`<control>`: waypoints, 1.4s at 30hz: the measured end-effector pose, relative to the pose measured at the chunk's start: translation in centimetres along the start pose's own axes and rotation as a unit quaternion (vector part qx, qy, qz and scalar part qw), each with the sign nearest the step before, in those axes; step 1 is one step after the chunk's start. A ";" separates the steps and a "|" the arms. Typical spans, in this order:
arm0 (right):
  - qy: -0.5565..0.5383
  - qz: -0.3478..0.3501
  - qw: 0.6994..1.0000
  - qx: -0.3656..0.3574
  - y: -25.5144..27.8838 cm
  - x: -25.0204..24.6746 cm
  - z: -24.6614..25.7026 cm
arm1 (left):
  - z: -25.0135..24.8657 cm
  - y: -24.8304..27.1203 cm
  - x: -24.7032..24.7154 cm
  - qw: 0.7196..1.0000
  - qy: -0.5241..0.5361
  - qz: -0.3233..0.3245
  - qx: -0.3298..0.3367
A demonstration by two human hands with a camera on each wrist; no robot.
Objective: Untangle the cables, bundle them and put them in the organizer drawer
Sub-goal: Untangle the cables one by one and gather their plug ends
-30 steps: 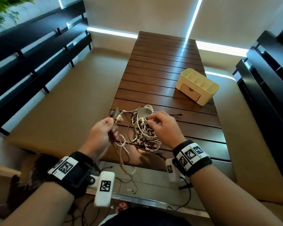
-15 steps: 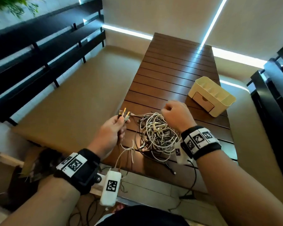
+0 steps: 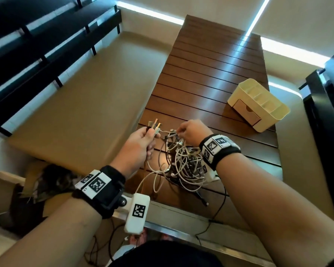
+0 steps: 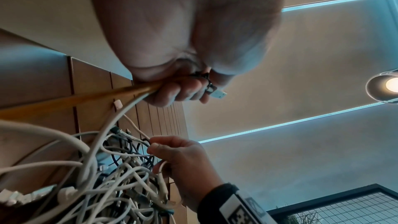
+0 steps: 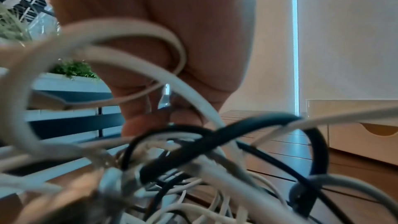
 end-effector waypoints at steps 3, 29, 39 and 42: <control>0.023 -0.003 1.000 0.012 -0.5 0.3 -0.3 | 0.1 -0.5 0.1 1.000 0.001 0.000 -0.004; -0.432 -0.298 0.850 -0.042 9.0 -10.8 0.8 | -2.1 0.4 3.3 0.999 0.041 0.033 -0.010; -0.520 -0.168 0.837 -0.030 14.5 -6.7 0.3 | -2.4 1.9 5.4 0.995 0.081 0.056 0.014; -0.539 -0.105 0.835 -0.007 15.9 -3.7 1.0 | -2.4 1.9 5.9 0.996 0.059 0.060 0.022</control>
Point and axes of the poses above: each hand's wrist, its own y-axis away from the middle knuckle, its own x-axis out of the palm, z = x × y, the point moved 1 cm from there along -y, towards the middle knuckle, and after that the axes turned 4 degrees about x, right-handed, at the moved point
